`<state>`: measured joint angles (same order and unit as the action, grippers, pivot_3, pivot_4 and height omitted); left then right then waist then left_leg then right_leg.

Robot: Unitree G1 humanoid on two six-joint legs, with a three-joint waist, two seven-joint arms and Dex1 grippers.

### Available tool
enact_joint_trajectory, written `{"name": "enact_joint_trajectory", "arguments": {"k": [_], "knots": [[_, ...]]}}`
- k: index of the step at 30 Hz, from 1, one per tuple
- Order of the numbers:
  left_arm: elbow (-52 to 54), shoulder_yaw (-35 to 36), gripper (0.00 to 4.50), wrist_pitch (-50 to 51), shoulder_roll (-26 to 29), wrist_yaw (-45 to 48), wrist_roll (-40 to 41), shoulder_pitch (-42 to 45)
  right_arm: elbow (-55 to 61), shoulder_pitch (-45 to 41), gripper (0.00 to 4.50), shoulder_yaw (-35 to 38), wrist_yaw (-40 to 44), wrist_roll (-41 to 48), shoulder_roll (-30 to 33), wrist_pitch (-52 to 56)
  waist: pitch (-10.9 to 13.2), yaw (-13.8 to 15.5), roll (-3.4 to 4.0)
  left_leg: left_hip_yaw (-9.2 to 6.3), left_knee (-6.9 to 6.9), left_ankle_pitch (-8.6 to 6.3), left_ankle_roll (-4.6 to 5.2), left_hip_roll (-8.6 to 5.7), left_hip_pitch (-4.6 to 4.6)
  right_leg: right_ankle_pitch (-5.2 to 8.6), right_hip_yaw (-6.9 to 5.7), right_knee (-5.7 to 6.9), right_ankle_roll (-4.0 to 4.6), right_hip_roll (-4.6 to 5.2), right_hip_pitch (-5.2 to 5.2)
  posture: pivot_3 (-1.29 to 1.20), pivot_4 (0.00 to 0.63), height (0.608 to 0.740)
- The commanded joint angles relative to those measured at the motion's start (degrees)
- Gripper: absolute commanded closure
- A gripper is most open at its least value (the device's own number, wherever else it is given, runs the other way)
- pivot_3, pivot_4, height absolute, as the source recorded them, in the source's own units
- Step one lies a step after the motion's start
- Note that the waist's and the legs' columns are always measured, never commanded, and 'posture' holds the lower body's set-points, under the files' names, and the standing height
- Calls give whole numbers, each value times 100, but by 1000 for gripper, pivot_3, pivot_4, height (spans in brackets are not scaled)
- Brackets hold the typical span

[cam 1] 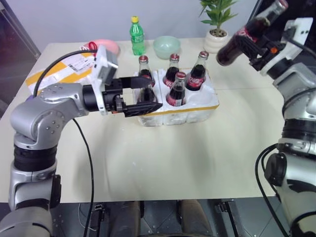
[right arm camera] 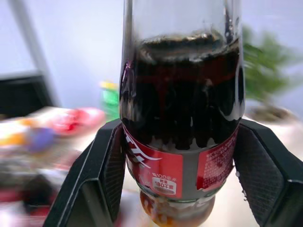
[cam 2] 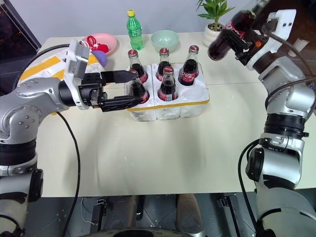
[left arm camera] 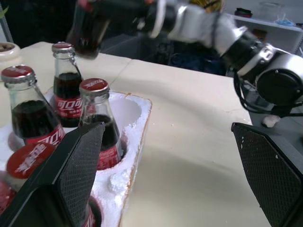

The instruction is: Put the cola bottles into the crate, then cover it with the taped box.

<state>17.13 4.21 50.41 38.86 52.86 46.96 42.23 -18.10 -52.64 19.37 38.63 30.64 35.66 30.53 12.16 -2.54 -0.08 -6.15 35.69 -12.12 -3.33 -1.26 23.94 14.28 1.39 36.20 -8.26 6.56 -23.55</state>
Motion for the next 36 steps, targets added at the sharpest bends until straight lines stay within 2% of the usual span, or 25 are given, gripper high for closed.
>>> {"name": "enact_joint_trajectory", "arguments": {"k": [1, 11, 16, 24, 33, 34, 36], "knots": [[82, 223, 0, -87, 87, 3, 91, 6, 1243, 191, 1881, 54, 13, 605, 111, 780, 0, 7, 0, 0, 3, 0, 0, -1, 0, -1, 0, 0, -1, 0, 2, 0, 150, 739], [28, 261, 0, -115, 166, 4, 58, 42, 2157, 802, 1881, -239, 138, 719, 317, 1414, 0, 13, 0, 0, 27, 0, 0, -1, 7, -1, -1, 5, -1, 0, 4, 0, 150, 739], [4, 243, 0, -149, 184, 48, 17, 38, 2556, 1128, 1881, -544, 535, 822, 421, 1615, 0, 7, 0, -1, 24, -1, 1, -1, 8, -1, -1, 5, -1, 0, 2, 0, 150, 739], [-66, 195, 0, -245, 211, 117, -61, 88, 1857, 953, 1881, -1667, 324, -426, 364, 1158, -5, 3, -8, 0, 28, -1, 1, 0, -1, -1, -1, 5, -1, -1, 10, 0, 150, 739], [-8, 218, 0, -217, 250, 82, -55, 5, 1105, 915, 1881, -1974, 362, -914, 152, 1006, -5, 1, -8, -2, 30, 0, 1, 0, 18, -2, -2, 5, -1, 0, -6, 0, 150, 739], [-14, 221, 0, -221, 270, 90, -68, -13, 1089, 928, 811, -1975, 385, -906, 156, 1067, -5, 5, -9, -2, 31, 0, 0, 0, 13, -2, -2, 5, -1, 0, -1, 0, 150, 739], [-32, 231, 0, -233, 304, 92, -94, -49, 1196, 965, 31, -1929, 469, -817, 193, 1174, -6, 6, -11, -2, 35, 0, 0, 0, 2, -2, -2, 5, -1, 0, 13, 0, 150, 739]]}}
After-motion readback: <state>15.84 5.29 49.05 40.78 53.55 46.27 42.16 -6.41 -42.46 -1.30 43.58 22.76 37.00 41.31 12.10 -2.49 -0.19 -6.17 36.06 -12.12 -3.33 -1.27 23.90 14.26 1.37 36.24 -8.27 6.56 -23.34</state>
